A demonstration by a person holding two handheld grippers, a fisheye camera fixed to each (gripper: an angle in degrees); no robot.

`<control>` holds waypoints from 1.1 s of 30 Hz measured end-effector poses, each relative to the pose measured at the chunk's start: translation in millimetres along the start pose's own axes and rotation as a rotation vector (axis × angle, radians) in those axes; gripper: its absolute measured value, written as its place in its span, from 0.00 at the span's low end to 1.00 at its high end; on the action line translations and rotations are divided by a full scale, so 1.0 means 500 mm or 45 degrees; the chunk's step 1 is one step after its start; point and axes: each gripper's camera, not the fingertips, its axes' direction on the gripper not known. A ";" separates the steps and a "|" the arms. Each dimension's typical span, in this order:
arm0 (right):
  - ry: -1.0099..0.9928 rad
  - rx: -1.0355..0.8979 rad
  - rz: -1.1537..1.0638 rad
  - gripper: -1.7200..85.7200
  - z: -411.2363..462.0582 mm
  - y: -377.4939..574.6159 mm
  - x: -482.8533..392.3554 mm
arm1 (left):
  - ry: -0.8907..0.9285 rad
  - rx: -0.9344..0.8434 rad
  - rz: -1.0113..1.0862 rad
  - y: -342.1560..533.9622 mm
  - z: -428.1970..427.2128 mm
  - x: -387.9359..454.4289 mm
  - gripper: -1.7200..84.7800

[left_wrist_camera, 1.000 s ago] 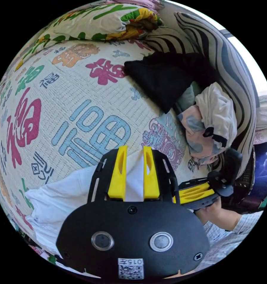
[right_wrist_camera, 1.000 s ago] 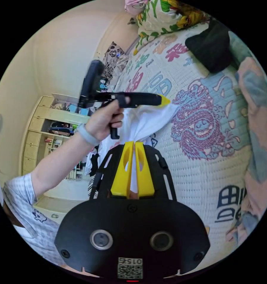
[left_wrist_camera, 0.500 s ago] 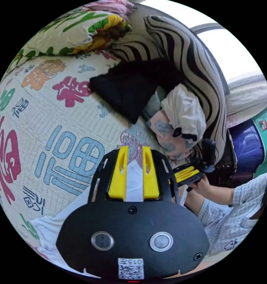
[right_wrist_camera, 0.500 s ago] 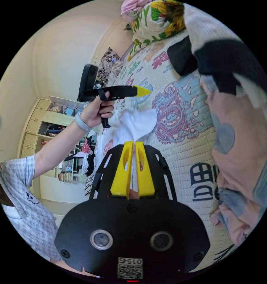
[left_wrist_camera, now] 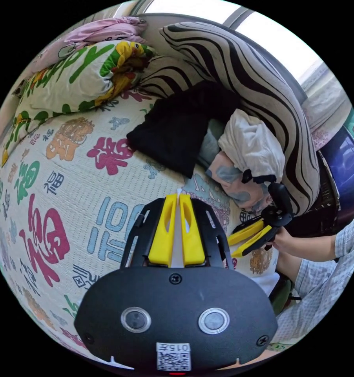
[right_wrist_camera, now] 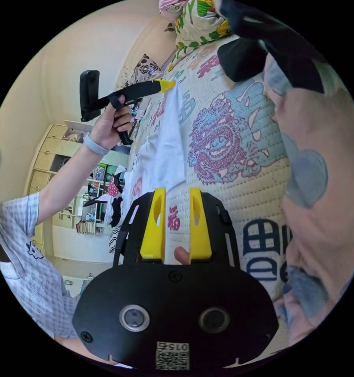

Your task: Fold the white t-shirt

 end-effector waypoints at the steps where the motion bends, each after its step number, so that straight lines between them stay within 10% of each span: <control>1: -0.015 0.020 0.001 0.14 0.009 -0.013 -0.002 | 0.023 -0.010 -0.022 0.005 -0.003 -0.011 0.01; 21: 0.225 -0.114 0.105 0.02 0.174 -0.087 -0.032 | -0.076 -0.011 -0.136 0.124 -0.062 -0.019 0.06; 33: 0.377 -0.064 0.228 0.05 0.298 -0.091 -0.091 | 0.093 0.558 -0.441 0.547 -0.513 -0.068 0.09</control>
